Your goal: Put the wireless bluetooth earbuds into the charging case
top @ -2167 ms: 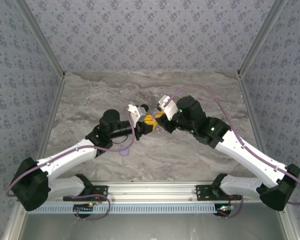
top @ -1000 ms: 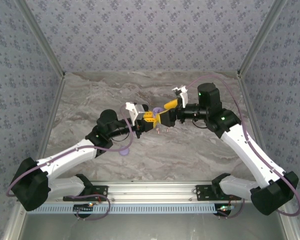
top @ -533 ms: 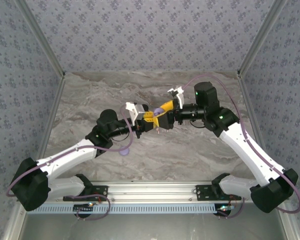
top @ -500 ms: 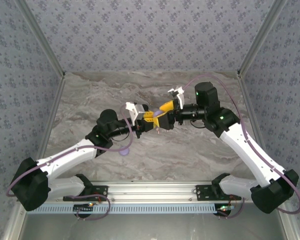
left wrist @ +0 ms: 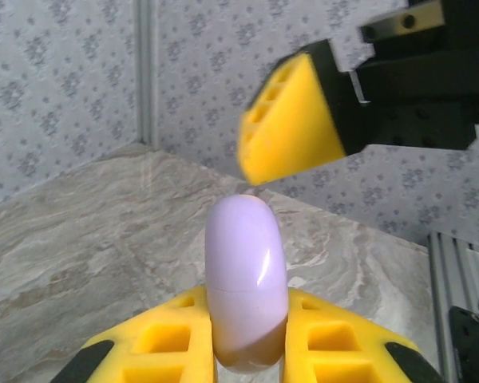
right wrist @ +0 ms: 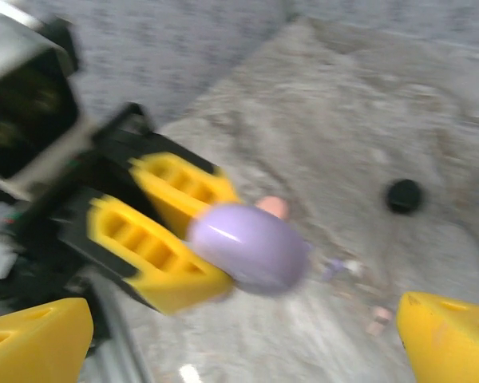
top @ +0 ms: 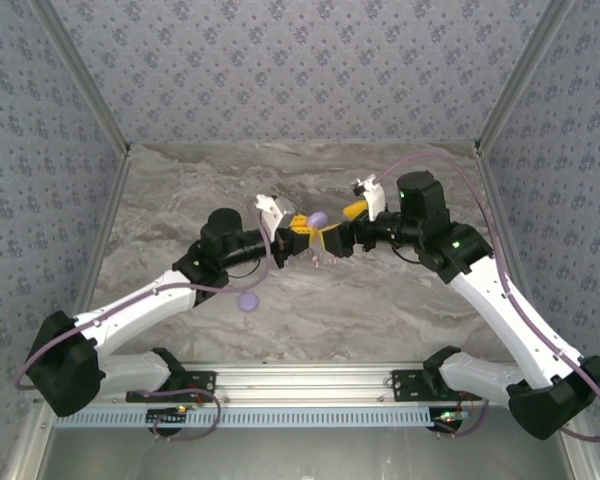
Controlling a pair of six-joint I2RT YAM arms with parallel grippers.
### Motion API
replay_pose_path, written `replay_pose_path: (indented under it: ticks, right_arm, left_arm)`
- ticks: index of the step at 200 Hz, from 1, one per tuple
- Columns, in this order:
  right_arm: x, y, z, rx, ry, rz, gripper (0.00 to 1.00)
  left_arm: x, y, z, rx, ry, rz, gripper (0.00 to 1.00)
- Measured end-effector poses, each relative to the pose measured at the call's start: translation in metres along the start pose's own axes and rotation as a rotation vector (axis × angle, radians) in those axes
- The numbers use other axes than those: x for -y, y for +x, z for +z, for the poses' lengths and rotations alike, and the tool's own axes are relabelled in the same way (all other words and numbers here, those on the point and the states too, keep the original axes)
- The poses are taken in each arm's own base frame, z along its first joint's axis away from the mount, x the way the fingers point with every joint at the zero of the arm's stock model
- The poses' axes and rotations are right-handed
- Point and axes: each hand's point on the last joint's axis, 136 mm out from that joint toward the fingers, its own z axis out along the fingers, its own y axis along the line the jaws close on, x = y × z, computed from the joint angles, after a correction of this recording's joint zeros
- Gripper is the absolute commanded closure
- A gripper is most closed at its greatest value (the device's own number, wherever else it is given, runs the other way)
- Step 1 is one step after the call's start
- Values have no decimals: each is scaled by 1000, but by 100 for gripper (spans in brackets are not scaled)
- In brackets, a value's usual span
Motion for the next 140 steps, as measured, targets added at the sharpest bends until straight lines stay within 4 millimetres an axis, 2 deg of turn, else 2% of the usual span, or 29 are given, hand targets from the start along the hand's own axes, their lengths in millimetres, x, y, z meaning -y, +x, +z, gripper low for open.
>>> replay_pose_path:
  ticks: [14,30,53,81,107,140]
  right_arm:
    - [19,0,-7,16,114,-3,0]
    - [37,7,-17,27,214,7,0]
    - [60,22,-25,14,313,43,0]
    - [77,37,-27,-10,375,81,0]
    - [78,39,-29,-10,385,93,0]
    - [77,39,-31,-4,384,97,0]
  left_arm:
    - [-20,1,0,-23,-50,-49,100]
    - [-55,9,-3,-62,-134,-128,100]
    - [-115,36,-11,-145,-262,-287,100]
    - [-171,79,-25,-245,-382,-489,100]
    - [-207,116,-32,-318,-449,-650,100]
    - [-229,152,-21,-395,-431,-786,100]
